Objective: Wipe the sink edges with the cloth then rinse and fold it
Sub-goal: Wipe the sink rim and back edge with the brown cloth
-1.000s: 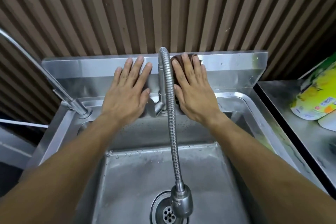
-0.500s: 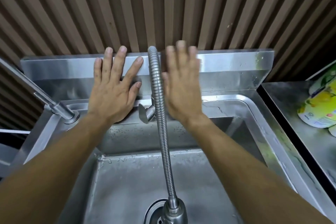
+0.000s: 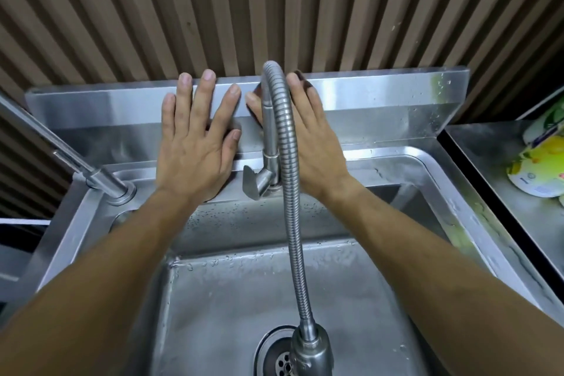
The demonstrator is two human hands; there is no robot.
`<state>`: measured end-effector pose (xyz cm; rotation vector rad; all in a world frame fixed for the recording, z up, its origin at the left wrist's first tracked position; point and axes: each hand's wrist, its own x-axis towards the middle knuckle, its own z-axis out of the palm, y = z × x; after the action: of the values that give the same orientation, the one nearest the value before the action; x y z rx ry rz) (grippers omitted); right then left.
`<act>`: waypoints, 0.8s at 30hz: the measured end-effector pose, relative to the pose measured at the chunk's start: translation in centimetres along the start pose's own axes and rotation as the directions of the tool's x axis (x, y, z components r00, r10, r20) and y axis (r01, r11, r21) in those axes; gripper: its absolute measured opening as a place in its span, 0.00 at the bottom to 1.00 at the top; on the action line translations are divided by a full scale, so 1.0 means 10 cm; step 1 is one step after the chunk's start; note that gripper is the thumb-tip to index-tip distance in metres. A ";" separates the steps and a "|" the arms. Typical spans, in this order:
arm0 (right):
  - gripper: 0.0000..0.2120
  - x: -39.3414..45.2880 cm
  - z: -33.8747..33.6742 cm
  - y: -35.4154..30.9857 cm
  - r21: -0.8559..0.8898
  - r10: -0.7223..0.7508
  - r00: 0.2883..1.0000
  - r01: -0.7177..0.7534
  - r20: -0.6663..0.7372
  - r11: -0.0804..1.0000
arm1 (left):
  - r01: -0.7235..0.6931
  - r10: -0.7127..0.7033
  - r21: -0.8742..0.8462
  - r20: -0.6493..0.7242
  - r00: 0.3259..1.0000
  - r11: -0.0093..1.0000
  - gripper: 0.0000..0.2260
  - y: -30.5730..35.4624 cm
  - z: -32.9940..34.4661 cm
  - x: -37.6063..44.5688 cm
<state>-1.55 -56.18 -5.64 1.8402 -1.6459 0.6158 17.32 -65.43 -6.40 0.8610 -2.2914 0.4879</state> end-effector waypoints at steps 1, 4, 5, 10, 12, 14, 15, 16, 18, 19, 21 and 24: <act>0.29 0.01 -0.01 0.06 -0.016 -0.048 0.999 0.048 0.008 0.999 | 0.007 -0.007 -0.003 0.003 1.000 1.000 0.31 0.00 -0.01 -0.01; 0.26 -0.14 -0.09 0.31 0.003 0.115 0.991 -0.115 -0.067 0.993 | 0.020 -0.020 -0.028 0.011 1.000 0.999 0.32 0.02 -0.02 -0.02; 0.25 -0.24 -0.12 0.39 0.043 0.254 0.963 -0.252 -0.089 0.967 | 0.025 -0.025 -0.027 0.013 1.000 0.999 0.32 0.02 -0.02 -0.01; 0.25 -0.20 -0.12 0.21 0.187 0.563 0.822 -0.541 -0.091 0.820 | 0.029 -0.029 -0.003 -0.016 0.999 1.000 0.31 0.03 0.02 -0.01; 0.27 -0.02 -0.05 -0.01 0.152 0.396 0.916 -0.383 -0.066 0.911 | 0.028 -0.029 -0.009 -0.022 0.999 1.000 0.31 0.03 0.03 -0.01; 0.29 0.07 -0.02 -0.08 0.122 0.192 0.981 -0.187 -0.022 0.975 | 0.026 -0.027 -0.014 -0.029 0.999 1.000 0.31 0.03 0.03 -0.01; 0.28 0.07 -0.04 -0.01 0.102 0.127 0.992 -0.125 -0.013 0.987 | 0.024 -0.025 -0.016 -0.030 0.999 1.000 0.31 0.03 0.03 -0.01; 0.27 0.05 -0.06 0.09 0.088 0.099 0.995 -0.096 -0.019 0.991 | 0.025 -0.025 -0.014 -0.030 0.999 1.000 0.31 0.03 0.03 0.00; 0.23 -0.03 -0.12 0.31 0.099 0.186 0.981 -0.179 -0.063 0.979 | 0.027 -0.027 0.001 -0.031 0.999 1.000 0.30 0.03 0.02 0.00; 0.23 -0.08 -0.15 0.41 0.113 0.296 0.951 -0.286 -0.092 0.952 | 0.027 -0.026 0.008 -0.032 0.999 1.000 0.30 0.03 0.03 -0.01; 0.23 -0.12 -0.19 0.48 0.147 0.530 0.838 -0.512 -0.132 0.846 | 0.030 -0.030 0.015 -0.039 0.999 0.999 0.30 0.04 0.03 0.00; 0.25 0.05 -0.13 0.20 0.182 0.634 0.761 -0.610 -0.137 0.771 | 0.046 -0.045 0.019 -0.038 0.998 0.999 0.28 0.06 0.04 -0.01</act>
<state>-3.45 -55.82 -4.11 1.2163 -2.1239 1.1642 16.77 -65.19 -6.80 0.9042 -2.2316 0.5034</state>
